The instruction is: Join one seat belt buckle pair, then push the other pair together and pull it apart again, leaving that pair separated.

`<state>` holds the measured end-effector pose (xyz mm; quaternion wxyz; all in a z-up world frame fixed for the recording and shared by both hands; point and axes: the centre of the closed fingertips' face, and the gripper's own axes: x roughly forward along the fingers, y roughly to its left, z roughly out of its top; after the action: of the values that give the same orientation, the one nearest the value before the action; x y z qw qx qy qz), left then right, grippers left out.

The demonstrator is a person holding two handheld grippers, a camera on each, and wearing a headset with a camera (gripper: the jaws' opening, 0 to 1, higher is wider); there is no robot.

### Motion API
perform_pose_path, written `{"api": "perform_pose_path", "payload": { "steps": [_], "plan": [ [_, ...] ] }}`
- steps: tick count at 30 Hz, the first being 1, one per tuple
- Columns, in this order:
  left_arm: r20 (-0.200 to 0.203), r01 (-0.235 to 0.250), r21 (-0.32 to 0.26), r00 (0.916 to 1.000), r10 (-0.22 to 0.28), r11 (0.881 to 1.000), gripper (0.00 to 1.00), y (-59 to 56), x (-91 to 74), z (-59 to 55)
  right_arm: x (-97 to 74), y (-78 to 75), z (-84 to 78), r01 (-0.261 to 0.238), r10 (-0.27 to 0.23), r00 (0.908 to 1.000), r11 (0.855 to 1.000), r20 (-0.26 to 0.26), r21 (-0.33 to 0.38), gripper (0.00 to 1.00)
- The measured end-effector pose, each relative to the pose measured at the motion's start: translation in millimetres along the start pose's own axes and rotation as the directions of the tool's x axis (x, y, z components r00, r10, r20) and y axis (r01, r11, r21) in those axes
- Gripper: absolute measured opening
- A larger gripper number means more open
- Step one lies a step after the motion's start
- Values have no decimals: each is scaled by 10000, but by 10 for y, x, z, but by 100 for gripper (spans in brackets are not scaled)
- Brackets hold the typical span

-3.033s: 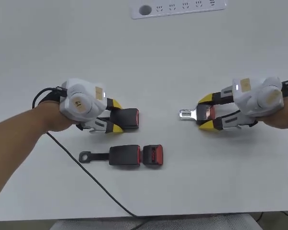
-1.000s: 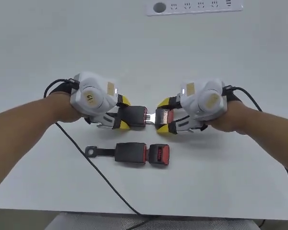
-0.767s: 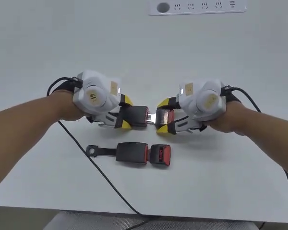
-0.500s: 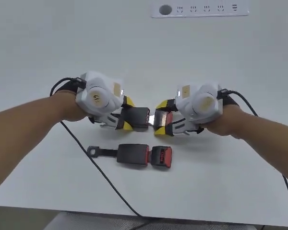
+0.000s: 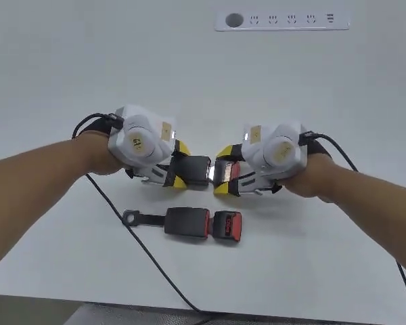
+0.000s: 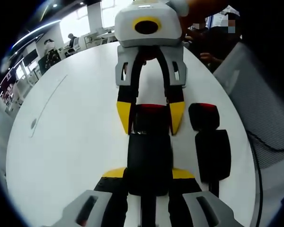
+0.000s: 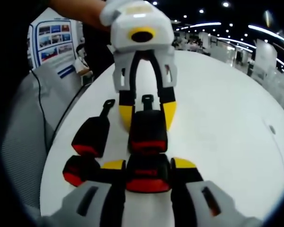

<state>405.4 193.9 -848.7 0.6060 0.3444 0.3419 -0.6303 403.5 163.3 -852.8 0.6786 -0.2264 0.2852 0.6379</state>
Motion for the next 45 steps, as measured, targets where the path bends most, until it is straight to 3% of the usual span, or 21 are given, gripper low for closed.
{"api": "perform_pose_path", "payload": {
  "steps": [35, 45],
  "plan": [
    [-47, 126, 125, 9999, -125, 9998, 34, -18, -5, -3, -11, 14, -13, 197, -198, 9996, 9998, -176, -34, 36],
    [59, 175, 113, 9998, -176, 9998, 34, -18, -4, -16, -98, 20, -88, 256, -256, 9995, 9997, -181, -46, 36]
  ]
}}
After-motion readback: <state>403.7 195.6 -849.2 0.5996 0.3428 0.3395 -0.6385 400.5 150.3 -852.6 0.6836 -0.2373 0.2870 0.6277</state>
